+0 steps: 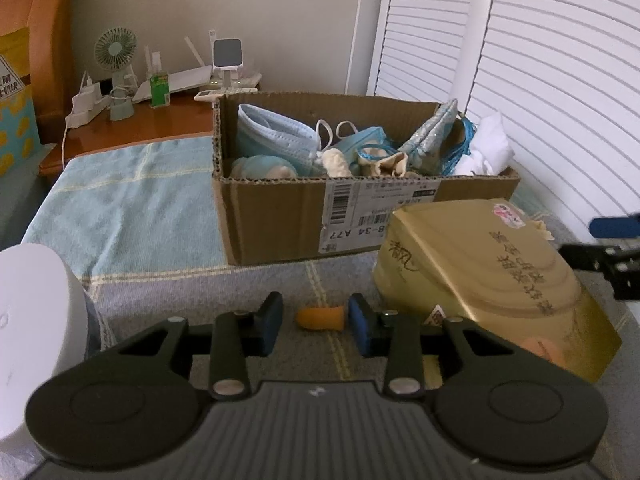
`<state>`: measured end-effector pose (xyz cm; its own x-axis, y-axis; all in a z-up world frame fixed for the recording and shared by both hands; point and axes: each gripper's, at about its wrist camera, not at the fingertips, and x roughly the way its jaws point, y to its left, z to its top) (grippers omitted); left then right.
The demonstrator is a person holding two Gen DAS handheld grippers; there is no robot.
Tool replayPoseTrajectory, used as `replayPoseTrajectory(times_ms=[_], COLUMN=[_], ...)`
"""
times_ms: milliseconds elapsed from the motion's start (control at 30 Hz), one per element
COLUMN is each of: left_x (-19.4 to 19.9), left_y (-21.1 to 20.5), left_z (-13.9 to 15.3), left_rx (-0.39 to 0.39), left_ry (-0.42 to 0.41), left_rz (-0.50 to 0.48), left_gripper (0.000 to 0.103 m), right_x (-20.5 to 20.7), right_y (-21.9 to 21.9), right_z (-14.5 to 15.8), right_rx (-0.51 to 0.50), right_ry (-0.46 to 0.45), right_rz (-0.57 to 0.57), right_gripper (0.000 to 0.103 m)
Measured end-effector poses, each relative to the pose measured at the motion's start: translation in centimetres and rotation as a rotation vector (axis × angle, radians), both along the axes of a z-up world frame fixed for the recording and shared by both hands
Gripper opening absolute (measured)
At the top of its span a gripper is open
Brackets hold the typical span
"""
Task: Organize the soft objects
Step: 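Move the right tool down to the beige knotted cloth on the towel, then close the right tool on the beige knotted cloth and lift it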
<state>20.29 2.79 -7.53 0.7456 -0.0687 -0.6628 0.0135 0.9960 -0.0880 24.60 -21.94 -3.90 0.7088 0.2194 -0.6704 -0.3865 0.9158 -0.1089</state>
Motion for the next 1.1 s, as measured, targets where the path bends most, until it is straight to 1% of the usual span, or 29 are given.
replayPoseTrajectory(times_ms=[67,167,233,400,467,500,600,733,833,967,1000,1033,1100], left_x=[0.0,0.1,0.1,0.2,0.2,0.3,0.3,0.3,0.3,0.4,0.4,0.4,0.3], left_y=[0.1,0.3,0.3,0.3,0.4,0.4,0.4,0.3,0.3,0.3,0.3,0.3,0.2], left_z=[0.0,0.0,0.0,0.0,0.0,0.0,0.0,-0.1,-0.1,-0.1,-0.1,-0.1,-0.1], left_rx=[0.003,-0.007,-0.005,-0.011,-0.013,-0.013,-0.012,-0.011,-0.01,-0.009,-0.01,-0.009,-0.005], left_ry=[0.0,0.001,0.0,0.002,0.003,0.003,0.002,0.001,0.002,0.002,0.003,0.003,0.003], left_rz=[0.005,0.007,0.005,0.005,0.005,0.005,0.004,0.004,0.003,0.003,0.004,0.005,0.007], left_gripper=[0.027,0.026,0.026,0.026,0.026,0.026,0.026,0.026,0.026,0.026,0.026,0.026,0.026], right_x=[0.6,1.8,2.5,4.1,4.6,4.7,4.7,4.0,3.1,1.5,1.3,1.2,1.4], right_y=[0.3,0.6,0.6,0.5,0.5,0.4,0.4,0.4,0.0,-0.7,-0.8,-0.8,-0.7], right_z=[0.0,-0.2,-0.5,-1.5,-2.0,-2.2,-2.5,-2.0,-1.5,-0.8,-0.8,-0.8,-1.1], right_rx=[0.008,0.03,0.044,0.091,0.104,0.112,0.13,0.125,0.123,0.12,0.115,0.109,0.094], right_ry=[-0.003,0.004,0.019,0.068,0.092,0.104,0.111,0.097,0.086,0.082,0.077,0.072,0.065], right_rz=[0.018,0.037,0.04,0.047,0.045,0.046,0.044,0.035,0.018,0.004,-0.006,-0.009,-0.015], right_gripper=[0.075,0.071,0.066,0.063,0.053,0.046,0.031,0.024,0.022,0.023,0.031,0.042,0.043])
